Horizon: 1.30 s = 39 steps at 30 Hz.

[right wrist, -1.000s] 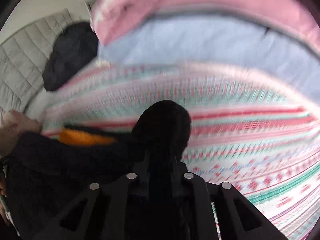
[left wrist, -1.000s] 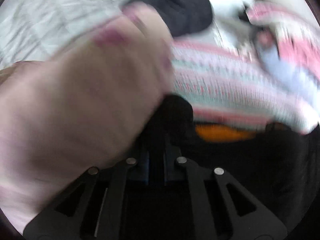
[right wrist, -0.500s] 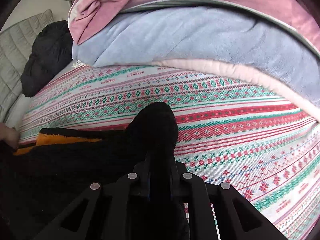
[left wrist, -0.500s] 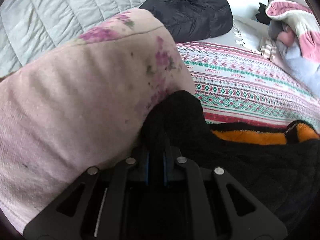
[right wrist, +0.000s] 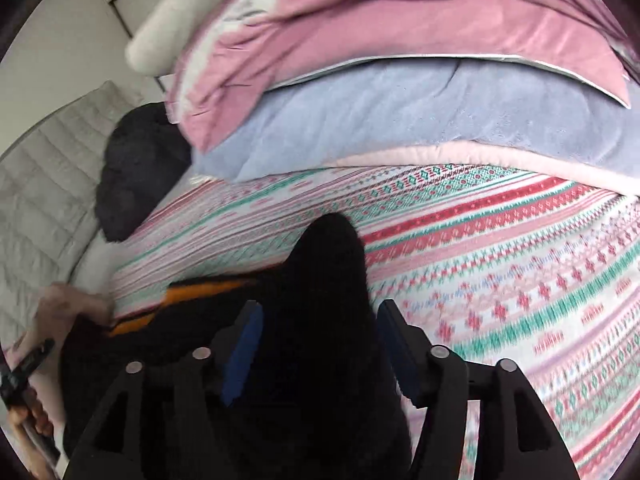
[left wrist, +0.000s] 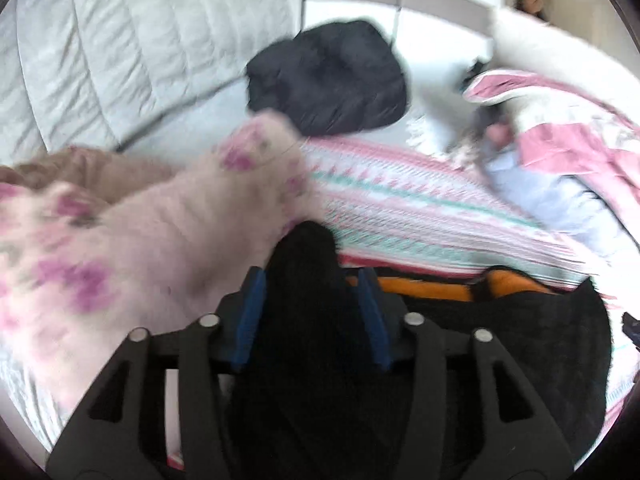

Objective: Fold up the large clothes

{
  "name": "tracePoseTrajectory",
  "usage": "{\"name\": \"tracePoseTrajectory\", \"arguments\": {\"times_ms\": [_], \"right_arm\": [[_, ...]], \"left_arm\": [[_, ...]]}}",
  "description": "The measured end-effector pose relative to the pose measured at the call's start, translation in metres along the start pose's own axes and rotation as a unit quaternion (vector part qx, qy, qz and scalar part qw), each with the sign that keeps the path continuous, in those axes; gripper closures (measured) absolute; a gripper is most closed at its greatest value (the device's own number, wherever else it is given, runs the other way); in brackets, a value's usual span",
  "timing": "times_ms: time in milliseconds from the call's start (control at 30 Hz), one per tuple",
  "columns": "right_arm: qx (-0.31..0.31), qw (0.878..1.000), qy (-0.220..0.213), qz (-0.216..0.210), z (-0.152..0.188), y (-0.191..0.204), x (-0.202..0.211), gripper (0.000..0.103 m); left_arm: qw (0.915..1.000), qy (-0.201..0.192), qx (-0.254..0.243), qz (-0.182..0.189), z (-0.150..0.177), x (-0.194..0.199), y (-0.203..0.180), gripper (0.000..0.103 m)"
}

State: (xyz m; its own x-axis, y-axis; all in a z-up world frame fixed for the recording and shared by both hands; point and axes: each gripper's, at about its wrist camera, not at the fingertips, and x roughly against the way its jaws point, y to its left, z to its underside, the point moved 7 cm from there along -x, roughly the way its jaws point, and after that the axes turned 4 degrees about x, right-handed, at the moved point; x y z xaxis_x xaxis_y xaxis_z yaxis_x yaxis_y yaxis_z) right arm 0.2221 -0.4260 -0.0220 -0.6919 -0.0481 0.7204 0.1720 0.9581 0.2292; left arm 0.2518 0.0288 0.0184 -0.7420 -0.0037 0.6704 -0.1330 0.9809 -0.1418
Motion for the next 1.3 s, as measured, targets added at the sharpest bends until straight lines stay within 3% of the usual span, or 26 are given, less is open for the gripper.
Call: {"name": "tracePoseTrajectory", "arguments": {"times_ms": [100, 200, 300, 433, 567, 733, 967, 1233, 1300], "right_arm": [[0.022, 1.000, 0.007, -0.007, 0.019, 0.014, 0.017, 0.037], [-0.001, 0.998, 0.019, -0.064, 0.046, 0.028, 0.031, 0.035], [0.004, 0.993, 0.045, -0.106, 0.082, 0.045, 0.041, 0.035], [0.060, 0.992, 0.032, -0.105, 0.104, 0.075, 0.052, 0.035], [0.116, 0.991, -0.003, -0.067, 0.111, 0.099, 0.052, 0.035], [0.143, 0.989, 0.037, -0.033, 0.122, 0.107, 0.009, 0.028], [0.177, 0.982, 0.065, 0.008, 0.133, 0.111, -0.022, 0.023], [0.163, 0.985, 0.047, -0.015, 0.140, 0.099, 0.018, 0.021], [0.127, 0.990, 0.038, -0.046, 0.146, 0.086, 0.039, 0.021]], "left_arm": [[0.9982, 0.001, -0.026, 0.054, 0.019, 0.030, -0.037, 0.043], [0.9902, 0.037, -0.065, 0.117, 0.062, 0.054, -0.085, 0.042], [0.9814, 0.050, -0.118, 0.143, 0.102, 0.067, -0.114, 0.042], [0.9753, 0.037, -0.181, 0.122, 0.136, 0.064, -0.133, 0.042], [0.9778, 0.065, -0.167, 0.108, 0.148, 0.039, -0.139, 0.042], [0.9810, 0.098, -0.143, 0.087, 0.156, 0.008, -0.146, 0.040], [0.9812, 0.101, -0.149, 0.069, 0.160, -0.016, -0.149, 0.035], [0.9819, 0.080, -0.158, 0.068, 0.161, -0.008, -0.145, 0.035], [0.9816, 0.083, -0.157, 0.070, 0.158, -0.004, -0.141, 0.035]]}}
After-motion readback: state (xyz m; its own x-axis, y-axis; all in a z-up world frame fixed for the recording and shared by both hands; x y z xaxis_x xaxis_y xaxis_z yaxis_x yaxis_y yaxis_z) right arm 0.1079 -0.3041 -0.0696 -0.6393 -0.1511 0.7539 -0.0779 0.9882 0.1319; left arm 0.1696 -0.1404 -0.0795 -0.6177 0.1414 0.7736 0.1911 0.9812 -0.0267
